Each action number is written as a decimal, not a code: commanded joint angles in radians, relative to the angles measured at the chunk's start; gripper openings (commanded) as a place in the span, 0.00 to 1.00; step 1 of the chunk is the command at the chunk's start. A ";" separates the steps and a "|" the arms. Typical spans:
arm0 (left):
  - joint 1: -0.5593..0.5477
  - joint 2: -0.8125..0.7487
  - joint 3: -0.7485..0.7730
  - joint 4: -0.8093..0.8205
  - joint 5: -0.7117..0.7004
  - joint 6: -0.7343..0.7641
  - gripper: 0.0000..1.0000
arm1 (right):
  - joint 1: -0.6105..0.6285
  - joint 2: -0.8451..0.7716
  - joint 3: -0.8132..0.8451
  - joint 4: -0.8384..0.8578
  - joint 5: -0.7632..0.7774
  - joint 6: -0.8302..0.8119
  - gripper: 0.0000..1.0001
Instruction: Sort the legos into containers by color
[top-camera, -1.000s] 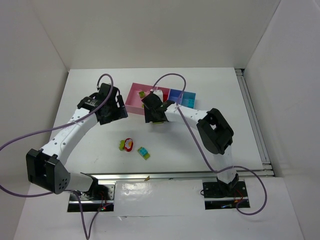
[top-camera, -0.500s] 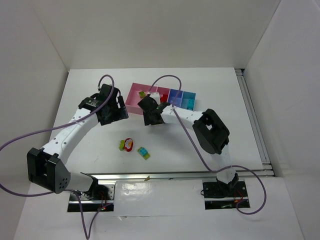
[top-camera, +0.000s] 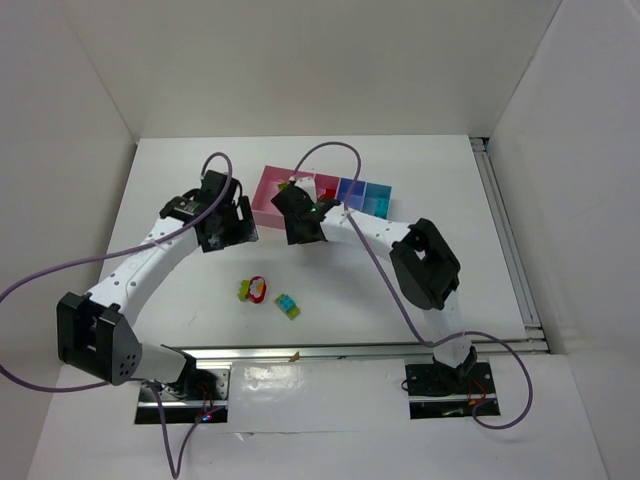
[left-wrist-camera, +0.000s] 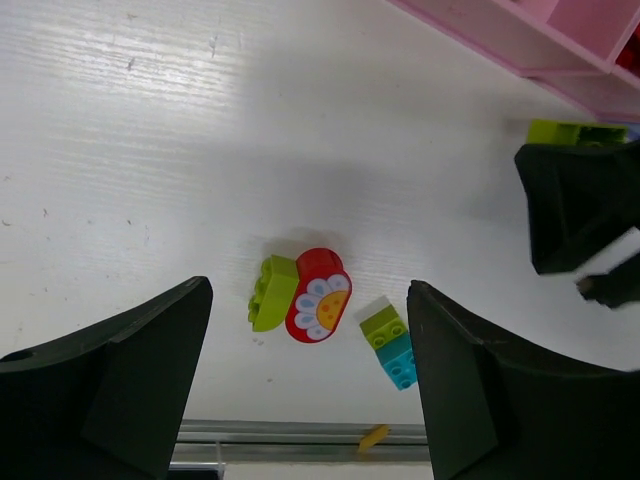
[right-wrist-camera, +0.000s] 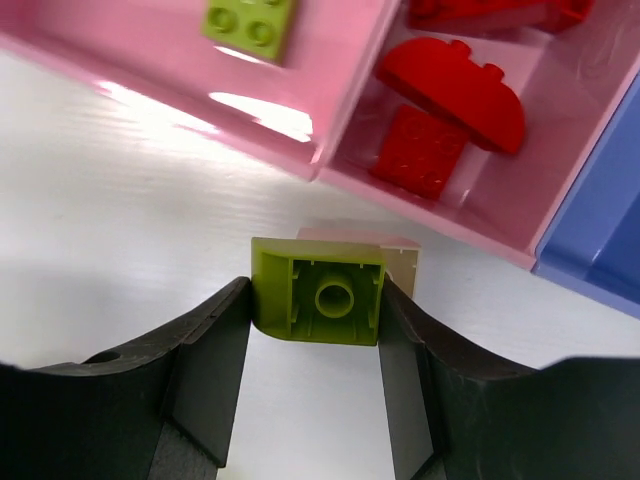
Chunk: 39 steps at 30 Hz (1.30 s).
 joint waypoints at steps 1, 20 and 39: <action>0.015 0.035 -0.020 0.051 0.062 0.122 0.90 | -0.019 -0.148 0.071 -0.030 -0.103 -0.022 0.38; -0.100 -0.053 0.003 0.311 0.693 0.505 1.00 | -0.442 -0.523 -0.339 0.207 -1.328 -0.027 0.37; -0.203 0.011 0.044 0.531 0.715 0.569 0.90 | -0.493 -0.543 -0.452 0.620 -1.622 0.304 0.37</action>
